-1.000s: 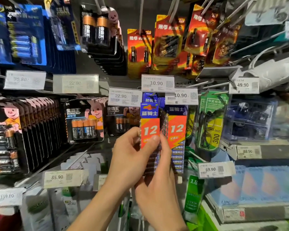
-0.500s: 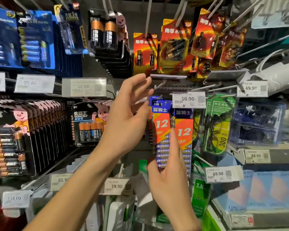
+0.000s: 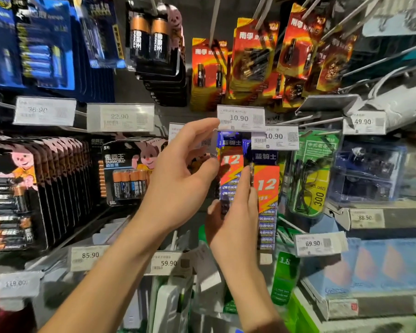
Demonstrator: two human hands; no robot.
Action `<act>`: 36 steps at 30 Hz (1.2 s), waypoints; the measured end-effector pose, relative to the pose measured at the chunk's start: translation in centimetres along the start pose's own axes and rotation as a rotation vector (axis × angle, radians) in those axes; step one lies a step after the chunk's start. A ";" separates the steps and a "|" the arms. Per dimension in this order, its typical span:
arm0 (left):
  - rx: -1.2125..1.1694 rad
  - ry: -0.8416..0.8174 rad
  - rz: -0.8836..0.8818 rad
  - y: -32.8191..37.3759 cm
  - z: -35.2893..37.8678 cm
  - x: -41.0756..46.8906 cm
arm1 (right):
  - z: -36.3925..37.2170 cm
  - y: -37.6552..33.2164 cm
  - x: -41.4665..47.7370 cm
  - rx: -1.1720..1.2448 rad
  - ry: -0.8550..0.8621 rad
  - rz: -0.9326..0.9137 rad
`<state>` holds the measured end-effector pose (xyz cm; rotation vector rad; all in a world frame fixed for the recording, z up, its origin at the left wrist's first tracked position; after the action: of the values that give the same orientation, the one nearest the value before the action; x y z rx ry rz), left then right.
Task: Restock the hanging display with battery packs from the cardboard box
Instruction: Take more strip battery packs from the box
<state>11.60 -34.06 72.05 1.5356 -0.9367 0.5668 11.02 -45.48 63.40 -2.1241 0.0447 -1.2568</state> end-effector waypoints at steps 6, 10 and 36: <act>-0.077 0.031 -0.023 -0.8 -0.6 -1.2 | 1.4 -0.2 0.4 -0.067 -0.074 0.009; -0.134 0.036 -0.059 -2.0 -0.6 -4.0 | 2.9 0.4 1.2 -0.052 -0.140 0.105; 0.931 -0.427 -0.483 -10.1 -9.2 -36.1 | 3.3 1.4 -27.7 -0.038 -0.675 0.097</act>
<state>1.05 -16.49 39.39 2.7032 -0.5657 0.3249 -0.84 -35.34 40.26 -2.4383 -0.1198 -0.4410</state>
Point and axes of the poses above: each hand's wrist, its own x-axis towards the middle knuckle, its own z-axis out of the palm, y = z × x, the point moved 3 cm from there along x, towards the middle knuckle, and after that the axes turned 4 degrees about -z, right-handed, at the moved point
